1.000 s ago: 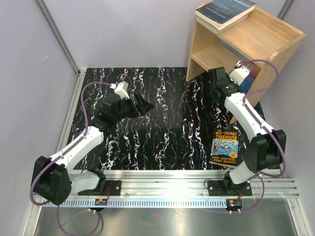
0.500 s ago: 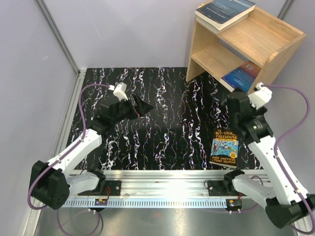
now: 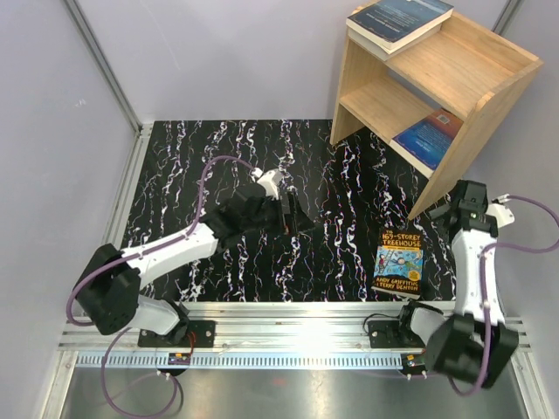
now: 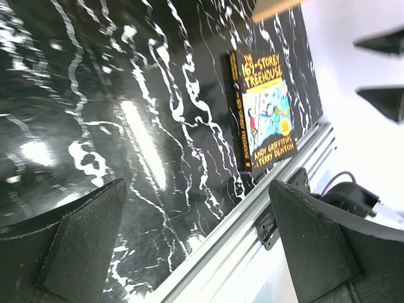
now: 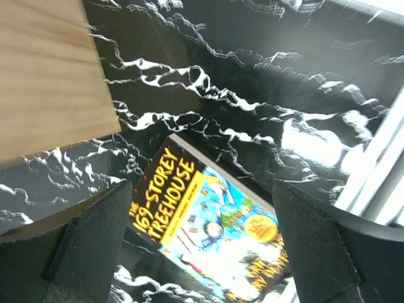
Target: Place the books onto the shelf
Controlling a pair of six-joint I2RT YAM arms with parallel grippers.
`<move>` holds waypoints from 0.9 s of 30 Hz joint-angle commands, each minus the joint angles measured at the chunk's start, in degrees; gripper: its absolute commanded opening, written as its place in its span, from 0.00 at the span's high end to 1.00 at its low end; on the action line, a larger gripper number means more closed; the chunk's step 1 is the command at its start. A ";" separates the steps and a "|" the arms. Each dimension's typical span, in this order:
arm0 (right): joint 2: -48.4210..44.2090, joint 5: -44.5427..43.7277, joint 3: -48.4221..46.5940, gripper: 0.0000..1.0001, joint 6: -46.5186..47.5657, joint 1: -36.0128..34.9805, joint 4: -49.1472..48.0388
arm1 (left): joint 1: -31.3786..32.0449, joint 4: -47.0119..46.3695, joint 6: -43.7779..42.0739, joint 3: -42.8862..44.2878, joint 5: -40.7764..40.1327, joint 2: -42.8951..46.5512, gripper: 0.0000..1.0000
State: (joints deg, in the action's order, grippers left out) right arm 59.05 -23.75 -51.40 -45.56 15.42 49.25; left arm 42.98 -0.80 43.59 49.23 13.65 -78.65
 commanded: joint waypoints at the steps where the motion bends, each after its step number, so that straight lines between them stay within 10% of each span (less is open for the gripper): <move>1: 10.10 18.36 1.64 0.00 2.76 8.28 -7.23 | 1.23 -1.93 0.62 4.11 -0.73 -1.58 0.01; 16: 5.83 34.02 25.46 0.06 -2.06 7.61 -26.13 | 1.67 -5.53 2.29 3.94 0.85 -8.96 0.01; 27: -11.92 32.98 33.19 0.12 -13.85 -12.16 -26.67 | 6.67 -8.69 3.51 7.89 1.29 -25.22 0.02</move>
State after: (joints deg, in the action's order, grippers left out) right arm 50.78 7.66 -19.64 -55.09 5.82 21.50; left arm 47.51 -5.45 46.06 53.93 14.31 -101.71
